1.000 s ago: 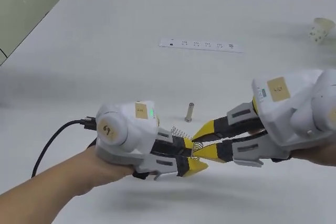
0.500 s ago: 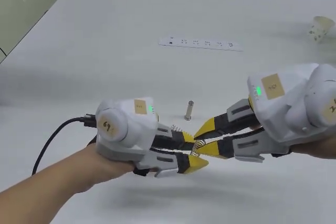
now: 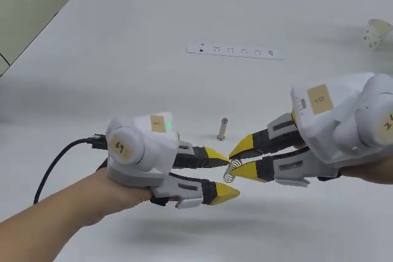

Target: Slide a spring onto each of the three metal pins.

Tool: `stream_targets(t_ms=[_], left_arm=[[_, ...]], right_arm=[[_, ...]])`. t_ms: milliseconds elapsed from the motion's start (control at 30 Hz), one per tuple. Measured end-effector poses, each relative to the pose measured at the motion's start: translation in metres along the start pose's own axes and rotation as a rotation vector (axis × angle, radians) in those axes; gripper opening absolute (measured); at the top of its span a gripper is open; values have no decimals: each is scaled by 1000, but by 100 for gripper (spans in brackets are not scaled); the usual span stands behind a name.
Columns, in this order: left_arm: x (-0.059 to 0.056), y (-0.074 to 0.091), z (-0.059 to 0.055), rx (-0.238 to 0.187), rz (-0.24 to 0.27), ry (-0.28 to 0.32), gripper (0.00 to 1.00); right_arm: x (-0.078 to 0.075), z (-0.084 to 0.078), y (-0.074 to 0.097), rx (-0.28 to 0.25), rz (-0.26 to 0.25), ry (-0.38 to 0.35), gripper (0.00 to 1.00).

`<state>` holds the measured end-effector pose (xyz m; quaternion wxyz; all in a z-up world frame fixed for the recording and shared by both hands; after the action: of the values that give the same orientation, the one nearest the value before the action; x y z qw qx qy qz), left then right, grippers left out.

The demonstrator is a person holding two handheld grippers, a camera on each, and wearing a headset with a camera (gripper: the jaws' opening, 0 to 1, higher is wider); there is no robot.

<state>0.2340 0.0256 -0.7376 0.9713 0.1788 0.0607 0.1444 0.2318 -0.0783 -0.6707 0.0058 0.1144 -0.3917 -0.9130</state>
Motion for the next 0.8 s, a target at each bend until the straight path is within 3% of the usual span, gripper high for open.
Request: stream_targets(t_ms=[800], left_arm=[[26, 36, -10, -5, 166, 61, 62]], right_arm=[[-10, -4, 2, 23, -43, -7, 7]])
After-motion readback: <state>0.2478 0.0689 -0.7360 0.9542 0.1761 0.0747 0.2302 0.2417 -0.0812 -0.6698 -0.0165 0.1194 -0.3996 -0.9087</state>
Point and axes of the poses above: the centre of the closed fingertips' face, and the gripper's own axes: y roughly backward along the fingers, x roughly to its left, z roughly out of its top, the point moved 8 cm from there along y, roughly backward along the fingers, and after that the axes turned 1 degree about x, right-handed, at the moved point
